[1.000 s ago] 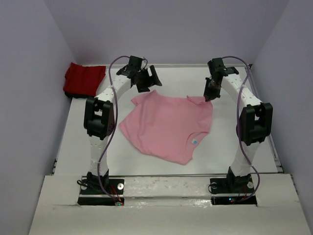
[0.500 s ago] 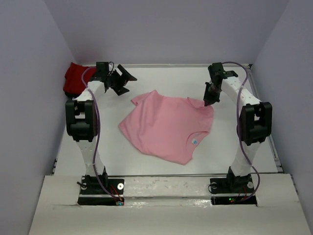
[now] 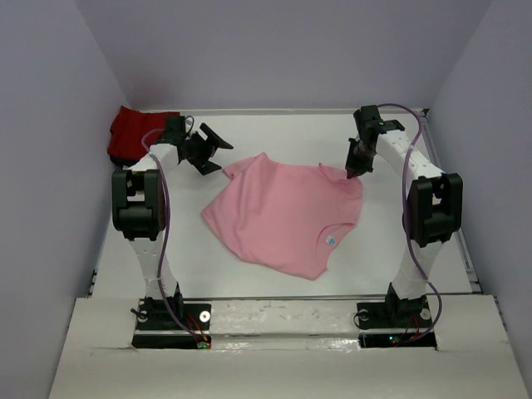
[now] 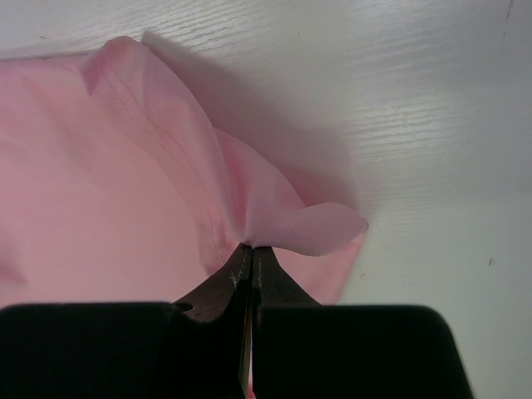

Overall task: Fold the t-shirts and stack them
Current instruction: Flatten out the tshirt

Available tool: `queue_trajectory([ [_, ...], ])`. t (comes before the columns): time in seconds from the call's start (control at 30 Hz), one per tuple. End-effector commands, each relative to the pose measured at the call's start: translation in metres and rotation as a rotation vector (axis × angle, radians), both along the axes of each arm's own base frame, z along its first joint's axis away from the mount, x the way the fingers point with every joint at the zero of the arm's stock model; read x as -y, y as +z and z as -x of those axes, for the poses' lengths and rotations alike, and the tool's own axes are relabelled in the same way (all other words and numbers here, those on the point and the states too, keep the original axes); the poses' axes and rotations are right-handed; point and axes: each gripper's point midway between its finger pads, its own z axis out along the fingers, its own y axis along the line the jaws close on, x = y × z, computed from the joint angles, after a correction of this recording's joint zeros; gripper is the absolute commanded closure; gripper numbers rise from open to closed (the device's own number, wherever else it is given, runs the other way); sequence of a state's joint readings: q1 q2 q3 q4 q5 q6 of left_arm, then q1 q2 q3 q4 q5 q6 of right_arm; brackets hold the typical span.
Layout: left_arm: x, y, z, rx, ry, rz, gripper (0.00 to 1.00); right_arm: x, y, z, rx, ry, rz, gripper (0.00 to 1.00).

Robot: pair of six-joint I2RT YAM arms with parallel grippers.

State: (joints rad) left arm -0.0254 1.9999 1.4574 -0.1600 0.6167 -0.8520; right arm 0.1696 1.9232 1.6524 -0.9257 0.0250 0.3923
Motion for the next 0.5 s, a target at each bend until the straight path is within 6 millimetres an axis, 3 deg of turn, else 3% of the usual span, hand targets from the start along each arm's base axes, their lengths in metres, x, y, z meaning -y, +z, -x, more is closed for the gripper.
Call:
queue_trajectory([
  [0.0, -0.001, -0.008, 0.014, -0.066, -0.001, 0.013, 0.08, 0.000, 0.029, -0.016, 0.107, 0.002, -0.020, 1.00],
  [0.2, -0.005, -0.024, 0.025, -0.132, 0.017, -0.010, 0.08, 0.000, 0.030, -0.014, 0.107, 0.007, -0.019, 1.00],
  [0.47, -0.005, -0.045, 0.018, -0.160, 0.034, 0.003, 0.09, 0.000, 0.033, -0.015, 0.123, 0.010, -0.018, 1.00],
])
